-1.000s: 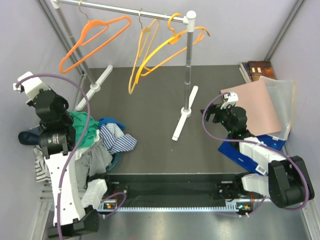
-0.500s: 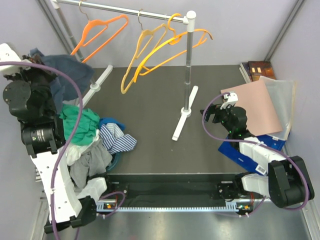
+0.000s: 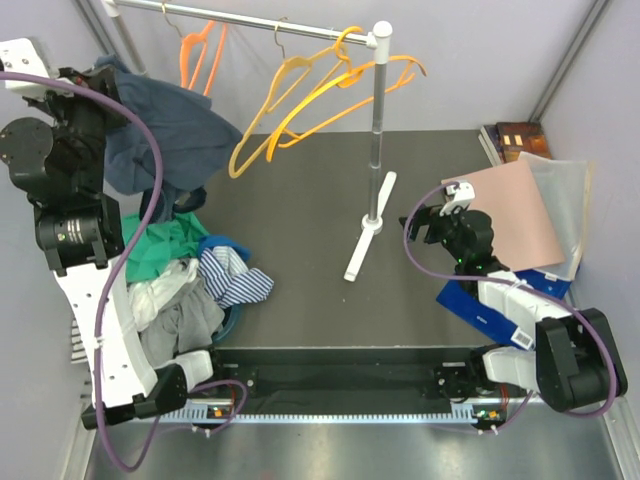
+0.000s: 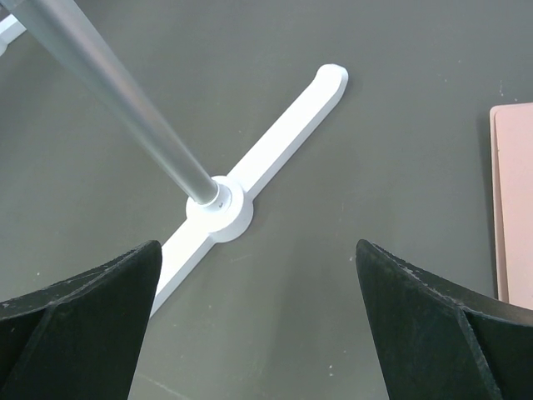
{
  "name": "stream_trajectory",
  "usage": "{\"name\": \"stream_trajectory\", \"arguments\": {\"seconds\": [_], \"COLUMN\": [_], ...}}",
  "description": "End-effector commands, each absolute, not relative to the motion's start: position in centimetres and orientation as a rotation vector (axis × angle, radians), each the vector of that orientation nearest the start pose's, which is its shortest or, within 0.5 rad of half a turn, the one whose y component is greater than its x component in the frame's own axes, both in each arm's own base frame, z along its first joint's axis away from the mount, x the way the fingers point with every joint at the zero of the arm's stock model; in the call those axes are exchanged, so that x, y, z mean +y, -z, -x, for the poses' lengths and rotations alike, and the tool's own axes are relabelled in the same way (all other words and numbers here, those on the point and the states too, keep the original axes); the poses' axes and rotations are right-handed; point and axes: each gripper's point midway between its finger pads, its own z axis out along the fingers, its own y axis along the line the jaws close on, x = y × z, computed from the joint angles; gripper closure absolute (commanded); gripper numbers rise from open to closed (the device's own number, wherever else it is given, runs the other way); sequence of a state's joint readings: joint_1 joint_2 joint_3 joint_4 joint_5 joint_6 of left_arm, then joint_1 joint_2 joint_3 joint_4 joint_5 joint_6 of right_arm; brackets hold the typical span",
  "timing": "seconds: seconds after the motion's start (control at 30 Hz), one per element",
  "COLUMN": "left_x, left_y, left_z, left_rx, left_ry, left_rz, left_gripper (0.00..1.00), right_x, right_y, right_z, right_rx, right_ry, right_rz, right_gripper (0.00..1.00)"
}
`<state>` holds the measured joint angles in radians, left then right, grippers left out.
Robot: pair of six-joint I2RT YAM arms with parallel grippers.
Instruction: Place the tank top on the hanger
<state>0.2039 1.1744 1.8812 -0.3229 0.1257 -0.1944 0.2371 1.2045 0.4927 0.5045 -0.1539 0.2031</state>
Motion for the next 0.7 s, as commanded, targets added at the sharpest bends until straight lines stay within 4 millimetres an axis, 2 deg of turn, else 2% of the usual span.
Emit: {"name": "stream_trajectory", "arguments": {"seconds": [0.0,0.03,0.07,0.13,0.17,0.3,0.4,0.47,0.5,0.53,0.63,0.67], "left_x": [1.2,1.2,1.6,1.8,2.0,1.3,-0.1,-1.0,-2.2,-2.8,-3.8,-4.1], "left_y": [-62.7,-61.7,-59.2,-57.3,-55.0,-52.8,-51.1,-49.4,-48.5,-46.5,-43.5,-43.2], "left_z": [-29.3,-29.6,-30.8,-30.8,-31.5,-30.5,-30.4,-30.5,-30.3,-30.7,-30.7,-30.3], "left_rx": [1.124,1.142,1.2,1.251,1.305,1.341,1.399,1.441,1.459,1.499,1.559,1.558], "left_ry": [0.145,0.145,0.142,0.14,0.143,0.158,0.215,0.248,0.292,0.317,0.33,0.329], "left_rz": [0.047,0.046,0.063,0.083,0.102,0.084,0.033,-0.012,-0.076,-0.094,-0.115,-0.123], "left_gripper": [1.0,1.0,1.0,1.0,1.0,1.0,1.0,1.0,1.0,1.0,1.0,1.0], "right_x": [12.5,12.5,12.5,12.7,12.7,13.1,13.3,13.3,13.4,13.4,13.3,13.3], "right_y": [-17.7,-17.6,-17.7,-17.7,-17.7,-17.6,-17.7,-17.7,-17.8,-17.7,-17.9,-18.0], "right_z": [-37.4,-37.4,-37.4,-37.4,-37.5,-37.5,-37.5,-37.5,-37.4,-37.4,-37.2,-37.2], "right_rx": [1.738,1.74,1.738,1.739,1.739,1.742,1.738,1.738,1.736,1.738,1.73,1.725], "right_ry": [-0.456,-0.456,-0.457,-0.468,-0.471,-0.492,-0.504,-0.508,-0.51,-0.51,-0.508,-0.508], "right_rz": [0.154,0.154,0.155,0.158,0.158,0.165,0.168,0.169,0.169,0.172,0.172,0.172], "right_gripper": [0.0,0.0,0.0,0.0,0.0,0.0,0.0,0.0,0.0,0.0,0.0,0.0]}}
